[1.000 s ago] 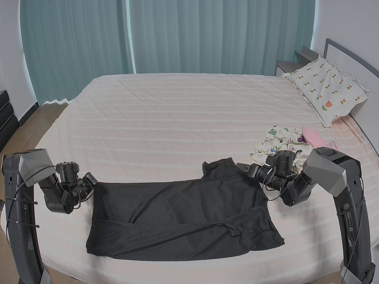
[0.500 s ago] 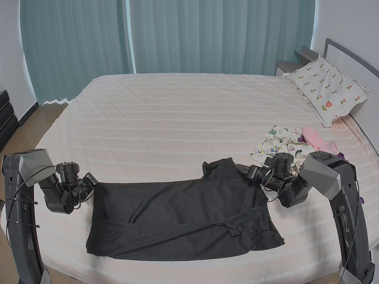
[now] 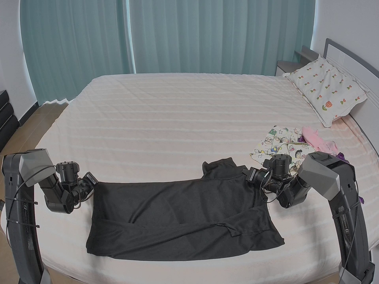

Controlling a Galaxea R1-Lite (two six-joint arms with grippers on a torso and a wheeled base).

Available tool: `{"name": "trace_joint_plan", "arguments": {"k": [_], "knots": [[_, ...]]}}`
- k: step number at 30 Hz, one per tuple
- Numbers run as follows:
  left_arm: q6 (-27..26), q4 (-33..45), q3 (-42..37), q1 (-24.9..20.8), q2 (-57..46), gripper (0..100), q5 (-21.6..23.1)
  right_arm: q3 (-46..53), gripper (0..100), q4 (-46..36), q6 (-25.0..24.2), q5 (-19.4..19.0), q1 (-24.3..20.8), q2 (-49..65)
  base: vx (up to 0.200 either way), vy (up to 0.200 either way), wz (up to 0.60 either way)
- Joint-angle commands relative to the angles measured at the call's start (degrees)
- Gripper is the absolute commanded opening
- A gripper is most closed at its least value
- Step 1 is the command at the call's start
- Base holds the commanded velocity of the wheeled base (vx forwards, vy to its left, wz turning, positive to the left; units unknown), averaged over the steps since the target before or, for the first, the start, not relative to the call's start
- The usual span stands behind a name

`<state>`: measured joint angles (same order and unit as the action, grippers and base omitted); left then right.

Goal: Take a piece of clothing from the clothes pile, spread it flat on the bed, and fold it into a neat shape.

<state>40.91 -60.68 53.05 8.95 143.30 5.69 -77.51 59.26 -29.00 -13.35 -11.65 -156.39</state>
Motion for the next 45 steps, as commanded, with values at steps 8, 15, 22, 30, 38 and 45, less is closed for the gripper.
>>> {"name": "trace_joint_plan", "arguments": {"k": [8,15,22,30,38,45], "knots": [[0.0,-2.3,-0.7,0.0,-0.5,0,-0.2,3.7,0,5.5,0.1,0.6,3.0,0.8,0.000,0.000,0.00],[-0.1,-3.7,-2.2,0.0,-1.7,0,-0.2,6.1,0,10.0,-0.1,0.4,4.1,1.3,0.000,0.000,0.00],[-0.6,-3.9,-2.8,0.0,-2.9,0,-0.2,7.1,0,11.8,0.5,1.3,3.4,1.6,0.000,0.000,0.00],[-0.7,-4.3,-5.6,-0.9,-7.4,0,-0.4,7.3,0,11.0,3.2,3.4,0.6,2.8,0.000,0.000,0.00],[-1.5,-4.3,-5.9,-0.4,-8.7,0,-0.5,4.0,0,10.1,6.3,6.9,1.4,1.8,0.000,0.000,0.00],[-1.0,-5.0,-7.9,0.5,-8.5,0,-0.6,2.6,0,9.7,6.6,10.6,1.7,1.5,0.000,0.000,0.00]]}}
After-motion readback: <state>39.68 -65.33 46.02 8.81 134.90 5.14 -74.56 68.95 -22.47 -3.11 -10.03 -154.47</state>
